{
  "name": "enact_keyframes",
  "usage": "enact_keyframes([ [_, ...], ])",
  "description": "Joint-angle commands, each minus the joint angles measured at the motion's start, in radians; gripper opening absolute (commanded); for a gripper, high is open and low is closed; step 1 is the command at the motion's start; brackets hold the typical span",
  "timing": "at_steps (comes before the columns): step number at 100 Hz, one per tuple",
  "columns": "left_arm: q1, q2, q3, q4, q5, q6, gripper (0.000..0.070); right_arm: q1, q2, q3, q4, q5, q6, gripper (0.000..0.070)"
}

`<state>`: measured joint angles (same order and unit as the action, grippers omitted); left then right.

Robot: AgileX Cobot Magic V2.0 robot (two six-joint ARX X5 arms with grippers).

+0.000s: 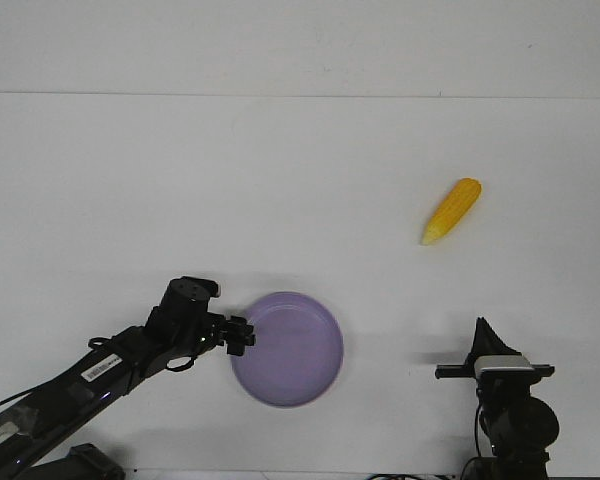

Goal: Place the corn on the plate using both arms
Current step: 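Grip the plate rim with the left gripper and drag it toward the robot's center, then release the plate and pull the left gripper back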

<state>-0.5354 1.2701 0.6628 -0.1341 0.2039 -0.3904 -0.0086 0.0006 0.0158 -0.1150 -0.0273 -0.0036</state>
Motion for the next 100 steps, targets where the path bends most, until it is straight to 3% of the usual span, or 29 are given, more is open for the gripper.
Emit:
enact_keyframes([
  [1, -0.008, 0.008, 0.01, 0.003, -0.005, 0.013, 0.0434, -0.002, 0.001, -0.003, 0.01, 0.0, 0.003, 0.0017],
  [20, -0.001, -0.05, 0.018, 0.01, -0.014, 0.043, 0.0435, -0.002, 0.001, -0.003, 0.01, 0.0, 0.003, 0.0017],
  [37, 0.018, -0.274, 0.019, 0.008, -0.036, 0.058, 0.0435, -0.002, 0.001, -0.003, 0.01, 0.0, 0.003, 0.0017],
  [68, 0.021, -0.784, -0.055, -0.204, -0.21, 0.094, 0.043, -0.002, 0.001, -0.003, 0.014, -0.003, 0.017, 0.0017],
  [85, 0.021, -0.972, -0.127, -0.262, -0.242, 0.055, 0.0423, -0.002, 0.001, -0.003, 0.005, -0.058, 0.249, 0.0017],
  [100, 0.021, -1.008, -0.129, -0.26, -0.242, 0.05, 0.0422, -0.002, 0.001, -0.003, 0.043, -0.051, 0.319, 0.0016],
])
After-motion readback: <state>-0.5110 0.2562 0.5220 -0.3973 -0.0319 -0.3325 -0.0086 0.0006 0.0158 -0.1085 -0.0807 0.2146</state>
